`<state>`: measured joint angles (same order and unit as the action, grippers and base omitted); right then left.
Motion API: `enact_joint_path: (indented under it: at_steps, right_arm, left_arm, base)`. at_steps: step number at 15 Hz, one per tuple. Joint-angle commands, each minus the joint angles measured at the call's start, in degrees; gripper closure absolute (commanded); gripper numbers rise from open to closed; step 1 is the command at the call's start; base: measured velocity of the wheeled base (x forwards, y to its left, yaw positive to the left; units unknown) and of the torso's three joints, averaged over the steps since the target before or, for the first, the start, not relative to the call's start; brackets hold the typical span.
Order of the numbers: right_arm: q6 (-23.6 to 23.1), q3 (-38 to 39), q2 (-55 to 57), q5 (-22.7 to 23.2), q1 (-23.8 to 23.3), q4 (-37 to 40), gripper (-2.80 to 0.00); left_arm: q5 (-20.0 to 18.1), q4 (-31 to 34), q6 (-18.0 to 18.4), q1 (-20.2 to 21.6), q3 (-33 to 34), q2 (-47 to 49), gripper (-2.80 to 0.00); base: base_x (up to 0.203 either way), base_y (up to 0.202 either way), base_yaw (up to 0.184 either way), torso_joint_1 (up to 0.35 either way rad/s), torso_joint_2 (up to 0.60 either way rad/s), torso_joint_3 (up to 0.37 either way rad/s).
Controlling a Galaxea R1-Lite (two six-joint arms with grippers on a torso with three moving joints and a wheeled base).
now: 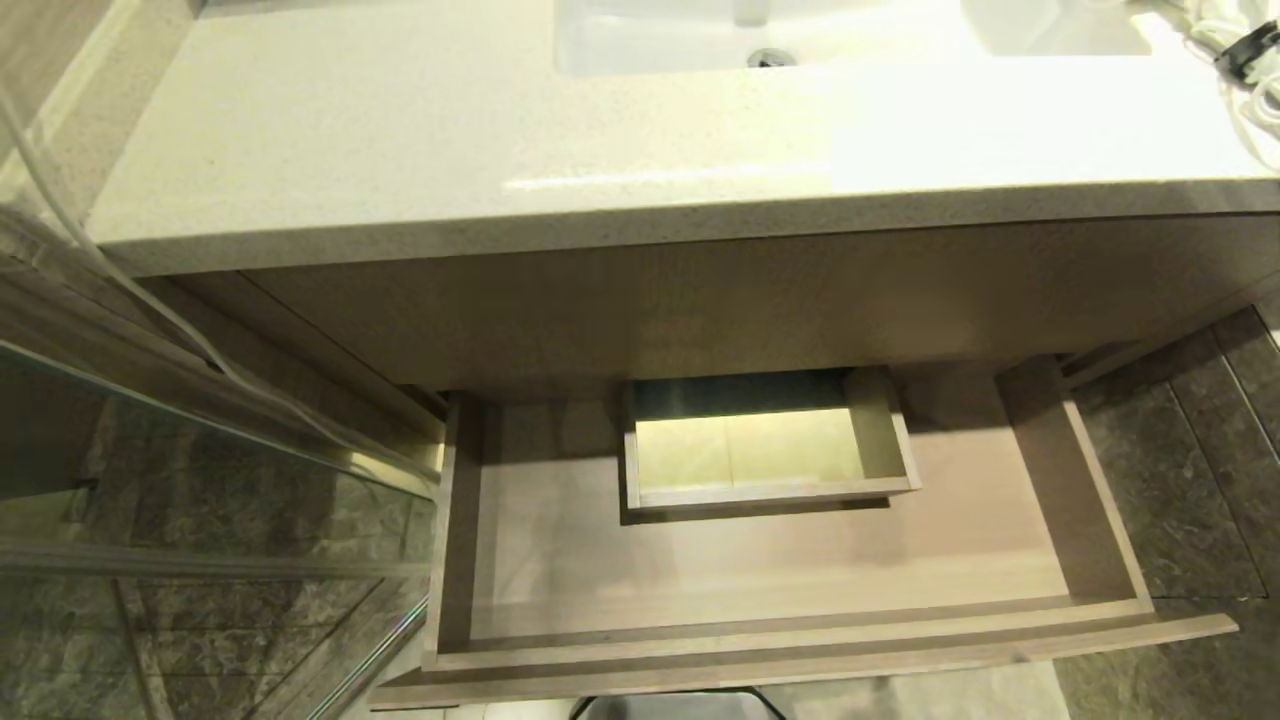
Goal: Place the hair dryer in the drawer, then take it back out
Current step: Pick up the hairdryer
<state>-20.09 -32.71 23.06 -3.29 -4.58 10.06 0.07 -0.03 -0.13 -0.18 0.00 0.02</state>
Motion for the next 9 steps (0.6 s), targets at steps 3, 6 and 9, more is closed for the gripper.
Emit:
enact_joint_path:
  at_steps: [3,6,9]
  right_arm:
    - [-0.21,0.01,0.14,-0.05,-0.17,0.05,0.00]
    - [-0.29,0.01,0.14,-0.14,-0.17,0.05,0.00]
    - [-0.30,0.01,0.14,-0.32,-0.25,0.48,0.00]
  left_arm:
    - [0.01,-0.06,-0.04,0.01,0.01,-0.02,0.00]
    - [0.01,-0.06,-0.04,0.01,0.00,-0.02,0.00]
    - [0.01,-0.06,-0.04,0.01,0.00,-0.02,0.00]
  base:
    - [0.000,0.000,0.000,0.285,-0.59,-0.305]
    - [0.000,0.000,0.000,0.288,-0.58,-0.300]
    - [0.000,0.000,0.000,0.198,-0.39,-0.201]
